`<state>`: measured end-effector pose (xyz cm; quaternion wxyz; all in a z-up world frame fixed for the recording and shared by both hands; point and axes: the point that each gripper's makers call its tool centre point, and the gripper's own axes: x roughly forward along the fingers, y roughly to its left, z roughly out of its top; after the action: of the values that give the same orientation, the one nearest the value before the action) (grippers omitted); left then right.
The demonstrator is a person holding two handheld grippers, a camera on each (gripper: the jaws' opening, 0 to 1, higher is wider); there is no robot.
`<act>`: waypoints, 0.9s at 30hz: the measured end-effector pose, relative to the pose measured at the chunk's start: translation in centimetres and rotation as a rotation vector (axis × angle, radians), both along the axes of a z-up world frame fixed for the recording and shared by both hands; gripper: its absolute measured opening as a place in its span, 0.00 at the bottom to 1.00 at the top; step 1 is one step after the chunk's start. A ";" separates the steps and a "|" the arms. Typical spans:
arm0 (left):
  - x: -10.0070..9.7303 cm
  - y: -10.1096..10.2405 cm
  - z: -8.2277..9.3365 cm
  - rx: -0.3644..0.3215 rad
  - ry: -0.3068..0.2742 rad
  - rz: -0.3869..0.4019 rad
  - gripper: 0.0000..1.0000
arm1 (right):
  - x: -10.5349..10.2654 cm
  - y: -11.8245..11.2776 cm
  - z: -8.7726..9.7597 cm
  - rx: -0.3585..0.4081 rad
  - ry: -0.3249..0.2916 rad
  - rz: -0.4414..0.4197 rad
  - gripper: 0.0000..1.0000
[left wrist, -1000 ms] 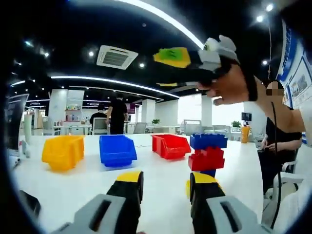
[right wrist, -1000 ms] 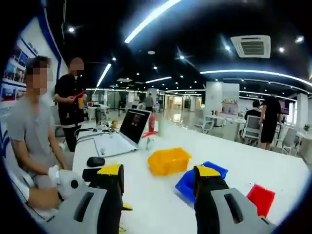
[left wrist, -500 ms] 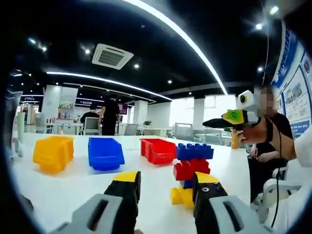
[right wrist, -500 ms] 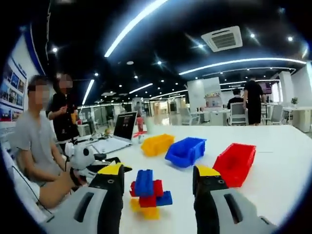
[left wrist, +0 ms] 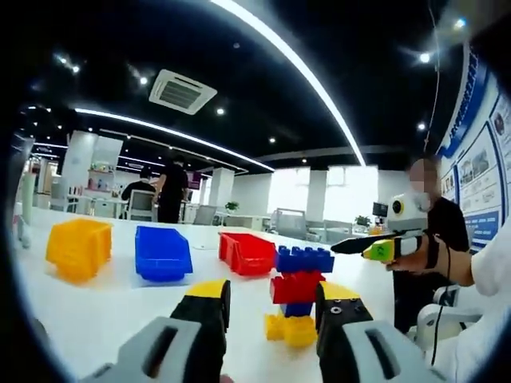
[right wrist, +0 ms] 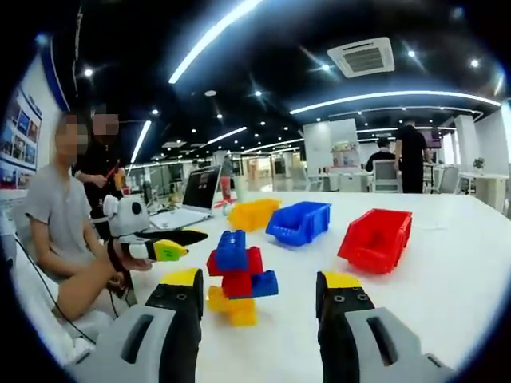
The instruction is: Take apart the toy blocks one by one and place each separated block into its matching bin, sorting the blocks by their type until all the connected pieces are disassembled and separated into the correct bins
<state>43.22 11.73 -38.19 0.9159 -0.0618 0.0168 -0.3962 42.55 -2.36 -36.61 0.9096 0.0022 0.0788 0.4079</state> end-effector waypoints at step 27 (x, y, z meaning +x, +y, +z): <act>0.9 -6.6 -3.8 0.114 0.020 -0.079 0.48 | 2.1 6.5 -1.1 -0.111 -0.004 0.083 0.37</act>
<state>44.13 5.16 -41.95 0.9013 -0.0125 0.0508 -0.4300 44.65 4.16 -37.68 0.8909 -0.0524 0.0998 0.4400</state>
